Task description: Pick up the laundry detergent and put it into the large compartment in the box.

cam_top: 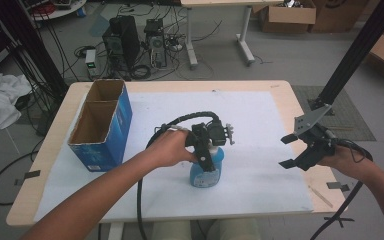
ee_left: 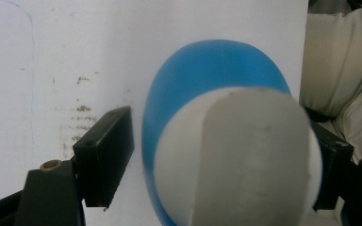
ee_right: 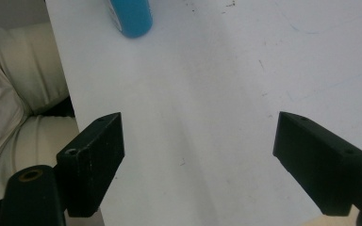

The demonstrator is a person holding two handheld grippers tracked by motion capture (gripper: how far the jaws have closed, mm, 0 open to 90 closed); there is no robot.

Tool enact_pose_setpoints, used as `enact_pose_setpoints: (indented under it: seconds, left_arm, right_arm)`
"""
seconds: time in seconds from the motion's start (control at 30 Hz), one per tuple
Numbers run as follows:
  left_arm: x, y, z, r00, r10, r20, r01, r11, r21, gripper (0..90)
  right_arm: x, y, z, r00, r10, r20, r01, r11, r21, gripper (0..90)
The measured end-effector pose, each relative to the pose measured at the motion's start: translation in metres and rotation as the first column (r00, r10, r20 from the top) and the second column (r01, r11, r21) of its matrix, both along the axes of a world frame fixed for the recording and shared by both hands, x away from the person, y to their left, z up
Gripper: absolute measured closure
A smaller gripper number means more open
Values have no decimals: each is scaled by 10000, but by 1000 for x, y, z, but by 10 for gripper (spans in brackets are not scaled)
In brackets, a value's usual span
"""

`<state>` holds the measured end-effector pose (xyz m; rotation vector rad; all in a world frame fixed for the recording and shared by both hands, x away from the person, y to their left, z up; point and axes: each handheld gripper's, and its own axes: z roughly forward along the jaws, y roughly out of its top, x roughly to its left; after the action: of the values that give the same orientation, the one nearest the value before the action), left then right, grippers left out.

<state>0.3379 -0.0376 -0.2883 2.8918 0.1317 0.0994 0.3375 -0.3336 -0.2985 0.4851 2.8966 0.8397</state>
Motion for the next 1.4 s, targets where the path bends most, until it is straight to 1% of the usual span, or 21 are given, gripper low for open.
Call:
enact_pose_setpoints:
  seconds: [0.03,0.07,0.13,0.5,0.67,0.77,0.87,0.9,1.0,1.07,1.13,1.17,1.27,1.37,1.4]
  left_arm:
    - [-1,0,0,9999,83,-90,-83,10000,-18,244]
    - [0,0,0,10000,29,-26,-29,10000,-11,246]
    - [0,0,0,9999,100,-85,-100,9999,-31,248]
    - [-1,0,0,9999,101,2,-101,9999,-57,279]
    - [-1,0,1,10000,-24,59,24,10000,-60,308]
    - [-2,0,1,10000,3,-32,-4,10000,-96,330]
    - [-2,1,2,10000,-77,-25,77,9999,-114,357]
    - [-3,1,2,9999,-55,-90,54,9999,-136,373]
    - [-4,1,1,9999,-107,-72,105,9997,-203,373]
    - [-3,1,2,9998,-208,1,208,9996,-182,375]
    - [-5,2,2,9998,-182,-17,182,9997,-166,377]
    - [-5,2,2,9997,-232,44,233,9996,-152,378]
    - [-5,3,6,9997,-234,-23,233,9997,-39,378]
    - [-5,7,16,9998,-89,-172,86,9998,-179,379]
    - [-4,9,21,9999,-92,-117,89,9998,-197,379]
  right_arm:
    - [0,0,0,10000,-1,4,1,10000,-5,170]
    - [0,0,0,10000,3,-1,-3,10000,-4,170]
    - [0,0,0,10000,3,-5,-3,10000,-8,170]
    - [0,0,-1,10000,15,-24,-15,10000,-15,172]
    - [0,0,-1,10000,16,-19,-16,10000,-11,172]
    - [0,0,-1,10000,26,-6,-26,10000,2,172]
    - [0,0,-1,10000,20,-19,-20,10000,-8,172]
    - [0,0,-1,10000,20,-21,-20,10000,-8,172]
    - [-1,0,-1,10000,20,-17,-20,10000,2,172]
    - [0,0,-1,10000,16,-17,-16,10000,6,172]
    - [0,0,-2,10000,15,-14,-15,10000,33,172]
    - [0,0,-2,10000,16,-21,-16,10000,36,172]
    - [0,0,-3,10000,12,-70,-12,10000,-16,172]
    - [0,-1,-3,10000,9,-54,-9,10000,21,172]
    - [0,-1,-2,10000,20,-63,-20,10000,0,172]
